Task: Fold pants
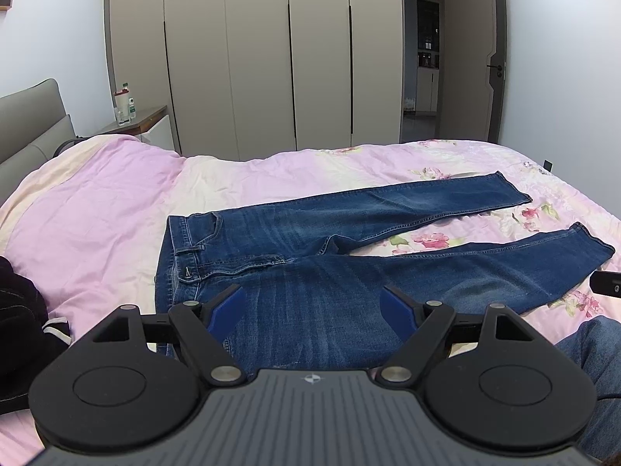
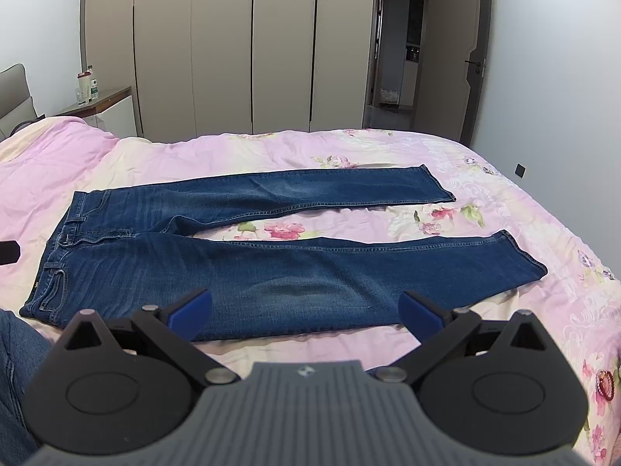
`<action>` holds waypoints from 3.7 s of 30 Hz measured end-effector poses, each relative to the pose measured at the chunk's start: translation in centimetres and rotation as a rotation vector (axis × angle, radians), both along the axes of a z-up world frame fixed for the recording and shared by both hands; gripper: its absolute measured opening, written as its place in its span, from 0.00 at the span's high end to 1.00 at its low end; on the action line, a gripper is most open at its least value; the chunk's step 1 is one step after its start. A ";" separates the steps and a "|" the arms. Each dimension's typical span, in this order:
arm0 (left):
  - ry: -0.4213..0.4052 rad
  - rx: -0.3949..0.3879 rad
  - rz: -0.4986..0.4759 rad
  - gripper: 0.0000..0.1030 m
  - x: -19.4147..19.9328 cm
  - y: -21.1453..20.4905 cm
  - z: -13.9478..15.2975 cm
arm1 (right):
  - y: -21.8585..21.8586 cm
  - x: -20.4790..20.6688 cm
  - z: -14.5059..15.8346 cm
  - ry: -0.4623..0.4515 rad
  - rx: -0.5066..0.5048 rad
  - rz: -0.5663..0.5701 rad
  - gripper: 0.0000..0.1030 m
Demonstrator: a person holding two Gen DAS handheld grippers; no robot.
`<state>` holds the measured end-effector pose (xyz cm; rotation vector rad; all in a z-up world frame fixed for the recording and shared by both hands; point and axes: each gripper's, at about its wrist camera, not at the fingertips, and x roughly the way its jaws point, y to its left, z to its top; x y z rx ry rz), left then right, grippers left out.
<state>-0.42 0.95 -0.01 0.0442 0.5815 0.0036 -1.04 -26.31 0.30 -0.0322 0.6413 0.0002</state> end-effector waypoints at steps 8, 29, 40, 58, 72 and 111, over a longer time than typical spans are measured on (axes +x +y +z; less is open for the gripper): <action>0.008 -0.002 0.007 0.10 -0.1 0.1 0.0 | 0.0 0.2 0.0 0.006 0.000 -0.004 0.05; 0.011 0.005 0.005 0.10 -0.2 -0.1 -0.1 | -0.1 0.4 0.0 0.011 0.007 -0.013 0.05; 0.013 0.006 0.007 0.10 -0.3 0.0 -0.3 | -0.2 0.4 -0.2 0.014 0.011 -0.019 0.05; 0.036 0.022 -0.047 0.10 0.0 1.2 -0.8 | -0.6 0.6 -0.8 0.007 0.024 -0.011 0.05; 0.336 0.377 -0.500 0.25 4.6 2.4 -6.1 | -5.9 4.4 -2.2 -0.046 -0.082 0.155 0.14; 0.461 0.464 -0.288 0.92 15.9 0.0 -10.6 | -32.6 23.6 -25.3 0.302 -0.888 0.171 0.92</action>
